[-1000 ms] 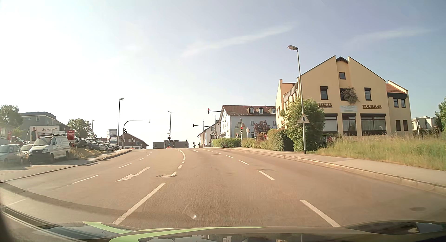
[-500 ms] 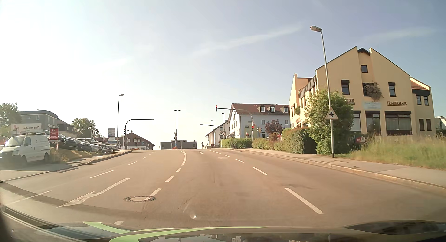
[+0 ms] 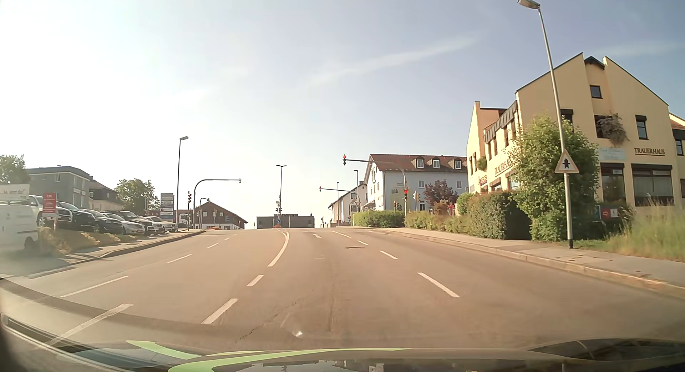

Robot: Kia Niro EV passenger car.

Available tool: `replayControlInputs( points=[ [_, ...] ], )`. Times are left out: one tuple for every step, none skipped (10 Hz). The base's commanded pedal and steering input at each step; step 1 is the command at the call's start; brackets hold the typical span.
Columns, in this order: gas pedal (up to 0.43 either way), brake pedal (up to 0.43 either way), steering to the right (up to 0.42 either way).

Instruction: Follow the waypoints while adhering to traffic rules and regulations

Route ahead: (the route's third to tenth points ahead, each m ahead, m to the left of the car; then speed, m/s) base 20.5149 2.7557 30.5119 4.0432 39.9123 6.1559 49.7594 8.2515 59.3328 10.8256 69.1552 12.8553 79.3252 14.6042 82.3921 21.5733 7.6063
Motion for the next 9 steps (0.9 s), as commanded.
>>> replayControlInputs(
  points=[
    [0.039, 0.0, -0.036],
    [0.039, 0.0, -0.037],
    [0.039, 0.0, -0.037],
    [0.039, 0.0, -0.037],
    [0.039, 0.0, -0.037],
    [0.039, 0.0, -0.037],
    [0.039, 0.0, -0.037],
    [0.047, 0.0, -0.037],
    [0.047, 0.0, -0.036]
  ],
)
